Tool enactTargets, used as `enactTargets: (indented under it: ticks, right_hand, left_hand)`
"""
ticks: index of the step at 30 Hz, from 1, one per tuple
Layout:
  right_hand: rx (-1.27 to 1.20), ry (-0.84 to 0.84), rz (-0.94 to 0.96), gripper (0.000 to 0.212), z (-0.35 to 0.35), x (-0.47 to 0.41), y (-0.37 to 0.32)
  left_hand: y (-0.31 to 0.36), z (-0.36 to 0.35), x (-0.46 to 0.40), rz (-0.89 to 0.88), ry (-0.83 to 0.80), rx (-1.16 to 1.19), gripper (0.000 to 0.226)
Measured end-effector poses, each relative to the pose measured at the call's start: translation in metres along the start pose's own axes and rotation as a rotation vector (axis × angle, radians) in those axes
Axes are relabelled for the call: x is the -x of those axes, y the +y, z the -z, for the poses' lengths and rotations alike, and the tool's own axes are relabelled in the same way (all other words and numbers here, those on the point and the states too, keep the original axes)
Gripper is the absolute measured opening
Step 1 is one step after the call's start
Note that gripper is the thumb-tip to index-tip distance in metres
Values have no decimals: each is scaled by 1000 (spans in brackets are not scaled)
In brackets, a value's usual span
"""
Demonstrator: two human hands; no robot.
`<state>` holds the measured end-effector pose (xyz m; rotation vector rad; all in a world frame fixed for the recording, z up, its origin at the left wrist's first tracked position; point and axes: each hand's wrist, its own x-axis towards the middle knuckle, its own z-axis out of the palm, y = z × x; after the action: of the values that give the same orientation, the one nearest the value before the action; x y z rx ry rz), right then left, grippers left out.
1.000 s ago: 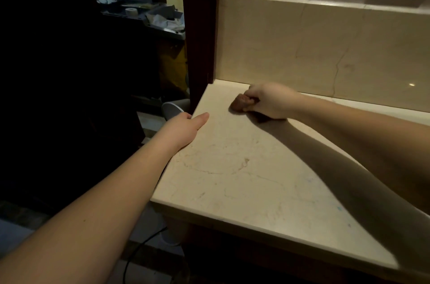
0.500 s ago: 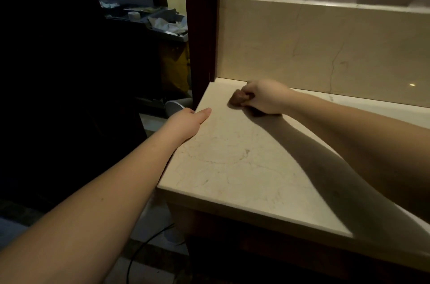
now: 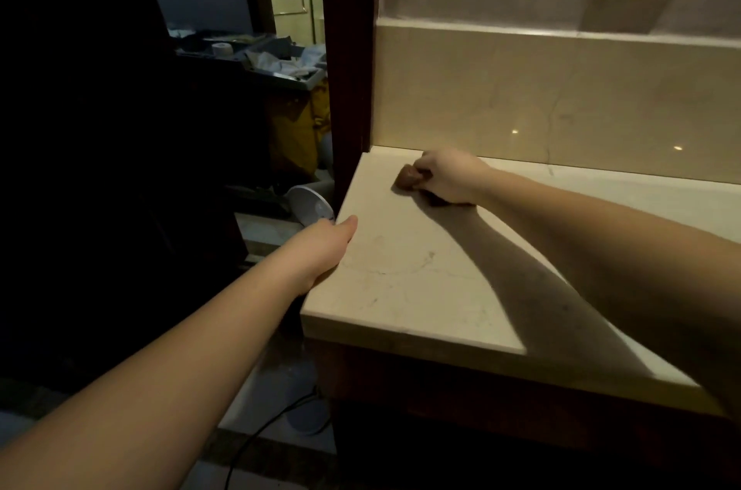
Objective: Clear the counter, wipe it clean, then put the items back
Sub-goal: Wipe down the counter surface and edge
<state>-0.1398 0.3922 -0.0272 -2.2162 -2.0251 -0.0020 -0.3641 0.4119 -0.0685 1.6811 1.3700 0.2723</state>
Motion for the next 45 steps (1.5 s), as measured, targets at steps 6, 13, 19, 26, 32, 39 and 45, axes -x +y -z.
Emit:
enactTargets:
  ticks: [6,13,19,26,32,39,45]
  right_hand:
    - [0,-6,25,20,-6,-13,-18]
    - [-45,-88,274,12,1,79,-37]
    - [35,-5,-29,17,0,14,-20]
    - [-78,-44,258,12,-2,110,-71]
    - [-26,-25,141,16,1,92,-55]
    - [-71,-45,239,10,-2,128,-80]
    - [-63,-150,313,9,10,158,-78]
  left_hand:
    - [-6,-5,14,-102,61,-153,57]
    - [-8,-4,10,-98,73,-122,58]
    - [-3,-1,19,-122,40,-179,52]
    - [-8,-2,12,-114,55,-157,55]
    - [-9,-1,12,-136,73,-144,57]
    - [-10,-1,13,-150,86,-122,57]
    - [-10,-1,15,-163,84,-119,55]
